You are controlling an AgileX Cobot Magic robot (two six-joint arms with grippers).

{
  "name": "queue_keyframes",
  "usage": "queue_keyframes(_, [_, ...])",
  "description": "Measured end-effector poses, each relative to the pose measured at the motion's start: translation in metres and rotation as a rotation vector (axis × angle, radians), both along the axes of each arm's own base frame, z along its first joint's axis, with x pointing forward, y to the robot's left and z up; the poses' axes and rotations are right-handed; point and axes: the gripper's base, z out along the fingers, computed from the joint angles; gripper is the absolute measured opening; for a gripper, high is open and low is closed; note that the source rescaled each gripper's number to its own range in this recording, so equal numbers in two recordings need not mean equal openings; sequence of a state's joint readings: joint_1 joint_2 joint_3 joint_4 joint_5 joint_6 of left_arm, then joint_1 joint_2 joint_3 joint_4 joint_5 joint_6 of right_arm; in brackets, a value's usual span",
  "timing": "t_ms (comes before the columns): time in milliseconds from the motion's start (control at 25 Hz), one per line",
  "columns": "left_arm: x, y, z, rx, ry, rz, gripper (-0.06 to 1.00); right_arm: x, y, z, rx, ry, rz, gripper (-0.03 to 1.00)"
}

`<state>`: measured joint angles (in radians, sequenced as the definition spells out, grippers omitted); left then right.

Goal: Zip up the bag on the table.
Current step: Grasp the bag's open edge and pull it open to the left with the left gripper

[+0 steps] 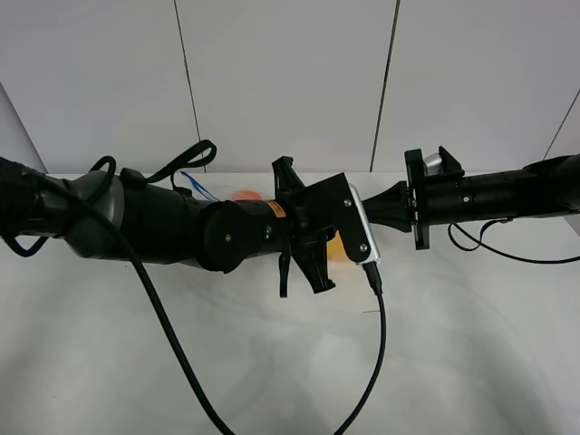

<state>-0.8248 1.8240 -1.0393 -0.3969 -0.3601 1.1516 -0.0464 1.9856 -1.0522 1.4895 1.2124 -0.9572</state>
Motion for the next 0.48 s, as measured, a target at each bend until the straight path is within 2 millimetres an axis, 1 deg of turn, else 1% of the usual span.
queue_keyframes(200, [0.006,0.016,-0.008,0.054,-0.037,0.024,0.00,0.000,0.000,0.000,-0.006,0.000,-0.005,0.00])
queue_keyframes(320, [0.006,0.021,-0.012,0.059,-0.060,0.040,0.00,0.000,0.000,-0.001,-0.010,0.000,-0.001,0.00])
queue_keyframes(480, [0.004,0.028,-0.015,0.056,-0.136,0.065,0.00,0.000,0.000,-0.001,-0.012,0.000,0.001,0.00])
